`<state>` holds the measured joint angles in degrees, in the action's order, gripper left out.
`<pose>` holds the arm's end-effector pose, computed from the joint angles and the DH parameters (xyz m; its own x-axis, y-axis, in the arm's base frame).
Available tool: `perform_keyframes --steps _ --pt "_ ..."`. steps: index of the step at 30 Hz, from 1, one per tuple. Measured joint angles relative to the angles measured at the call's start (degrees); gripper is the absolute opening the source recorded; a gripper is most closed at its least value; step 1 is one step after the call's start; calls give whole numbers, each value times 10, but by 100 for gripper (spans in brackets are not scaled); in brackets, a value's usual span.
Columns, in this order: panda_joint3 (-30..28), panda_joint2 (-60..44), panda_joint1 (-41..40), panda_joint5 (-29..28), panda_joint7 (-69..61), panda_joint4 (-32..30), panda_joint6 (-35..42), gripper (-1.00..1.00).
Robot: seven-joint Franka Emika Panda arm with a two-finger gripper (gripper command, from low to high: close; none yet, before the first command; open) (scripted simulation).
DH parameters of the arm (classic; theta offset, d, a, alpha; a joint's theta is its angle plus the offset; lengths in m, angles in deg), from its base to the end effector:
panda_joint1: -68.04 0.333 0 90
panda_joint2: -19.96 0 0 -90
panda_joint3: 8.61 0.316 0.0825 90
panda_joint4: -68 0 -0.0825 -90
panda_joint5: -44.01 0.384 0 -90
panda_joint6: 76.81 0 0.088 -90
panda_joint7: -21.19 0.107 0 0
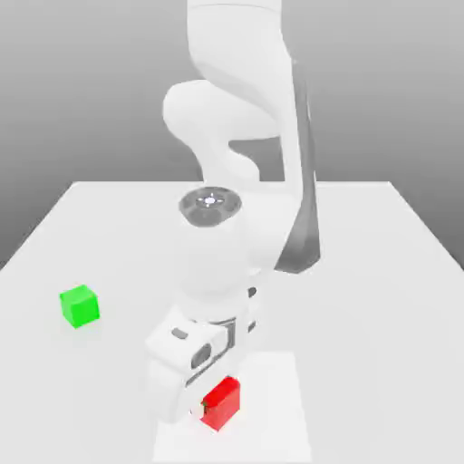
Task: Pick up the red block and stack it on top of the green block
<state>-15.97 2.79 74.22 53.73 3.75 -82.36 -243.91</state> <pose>0.4220 -0.0238 0.1471 0.9923 0.1236 -0.0020 0.1236 -0.9923 -0.0002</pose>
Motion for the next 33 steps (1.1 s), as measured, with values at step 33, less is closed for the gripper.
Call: perform_keyframes --steps 33 --pt "-308 293 -281 -261 -427 -163 105 -100"
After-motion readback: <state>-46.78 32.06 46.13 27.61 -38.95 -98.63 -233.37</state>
